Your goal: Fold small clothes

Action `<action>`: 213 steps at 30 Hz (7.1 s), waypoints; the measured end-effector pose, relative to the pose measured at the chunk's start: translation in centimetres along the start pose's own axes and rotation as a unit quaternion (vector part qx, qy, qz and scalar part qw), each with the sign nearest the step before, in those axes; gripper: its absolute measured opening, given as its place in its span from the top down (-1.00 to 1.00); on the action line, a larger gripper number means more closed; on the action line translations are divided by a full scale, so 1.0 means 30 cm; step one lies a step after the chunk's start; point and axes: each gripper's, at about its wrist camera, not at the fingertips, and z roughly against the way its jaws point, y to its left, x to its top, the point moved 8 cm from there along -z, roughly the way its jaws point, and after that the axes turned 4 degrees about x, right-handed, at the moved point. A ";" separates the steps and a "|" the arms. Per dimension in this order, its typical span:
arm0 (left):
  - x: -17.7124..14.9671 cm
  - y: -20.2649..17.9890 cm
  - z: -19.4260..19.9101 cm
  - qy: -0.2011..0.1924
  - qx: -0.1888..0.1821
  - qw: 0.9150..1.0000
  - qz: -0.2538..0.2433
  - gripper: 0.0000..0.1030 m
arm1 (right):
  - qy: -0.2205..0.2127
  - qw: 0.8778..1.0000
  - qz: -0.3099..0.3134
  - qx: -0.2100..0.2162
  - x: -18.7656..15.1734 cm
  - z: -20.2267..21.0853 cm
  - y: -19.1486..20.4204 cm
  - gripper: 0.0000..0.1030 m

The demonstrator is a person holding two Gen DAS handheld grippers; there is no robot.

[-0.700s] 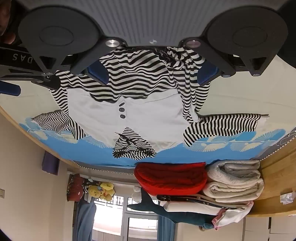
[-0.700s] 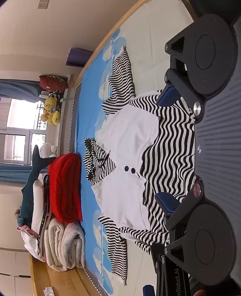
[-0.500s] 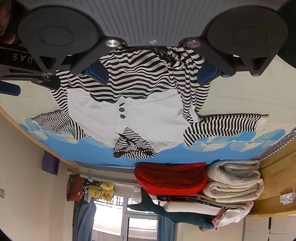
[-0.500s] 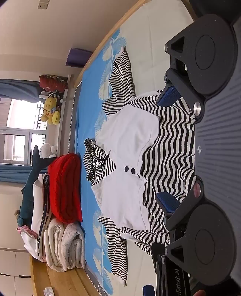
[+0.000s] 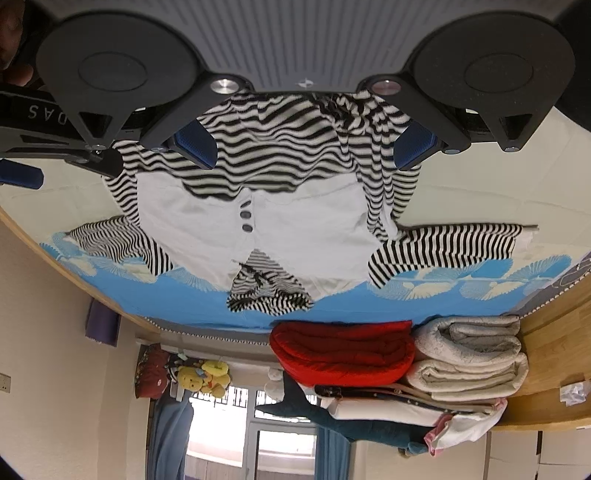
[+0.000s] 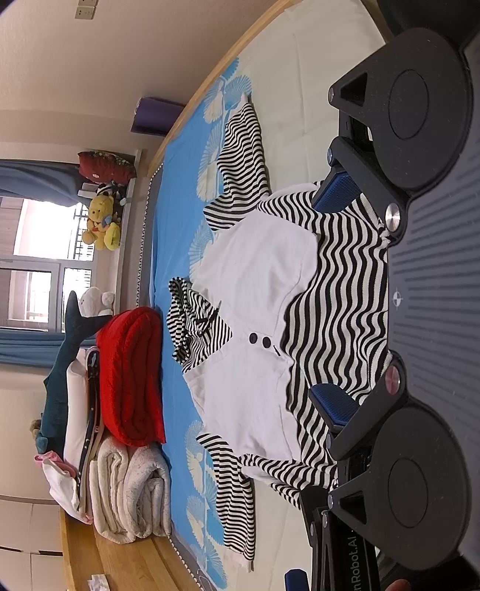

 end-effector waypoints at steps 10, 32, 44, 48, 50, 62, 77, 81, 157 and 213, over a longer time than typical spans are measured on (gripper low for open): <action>0.268 0.049 0.038 -0.077 -0.012 0.996 -0.047 -0.98 | -0.061 0.997 -0.016 0.033 0.221 0.056 -0.123 -0.91; -0.033 0.328 -0.536 0.224 0.049 0.969 0.092 -0.58 | 0.169 0.976 -0.127 -0.049 -0.124 -0.376 -0.446 -0.64; -0.189 0.355 -0.565 0.285 0.059 0.952 0.096 -0.05 | 0.261 0.951 -0.150 -0.068 -0.282 -0.447 -0.495 0.13; -0.173 0.303 -0.546 0.272 0.016 0.958 0.086 0.78 | 0.251 0.954 -0.157 -0.051 -0.267 -0.429 -0.477 0.80; -0.151 0.288 -0.519 0.259 0.006 0.962 0.087 0.80 | 0.240 0.956 -0.156 -0.062 -0.249 -0.405 -0.485 0.87; -0.093 0.274 -0.455 0.228 0.025 0.973 0.040 0.36 | 0.182 0.970 -0.122 -0.106 -0.158 -0.363 -0.478 0.29; -0.091 0.169 -0.481 0.225 0.004 0.974 -0.005 0.06 | 0.198 0.973 -0.105 -0.047 -0.160 -0.379 -0.405 -0.64; -0.008 0.186 -0.438 0.166 0.014 0.986 -0.002 -0.13 | 0.093 0.991 -0.081 -0.053 -0.043 -0.326 -0.399 -0.98; 0.503 1.122 -1.143 0.052 0.213 0.945 0.241 0.94 | 0.003 0.996 0.013 0.083 0.597 -0.859 -0.021 0.45; 0.586 0.214 -1.205 0.239 -0.027 0.962 0.128 0.21 | 0.077 0.940 -0.329 -0.057 0.352 -1.149 -0.450 0.83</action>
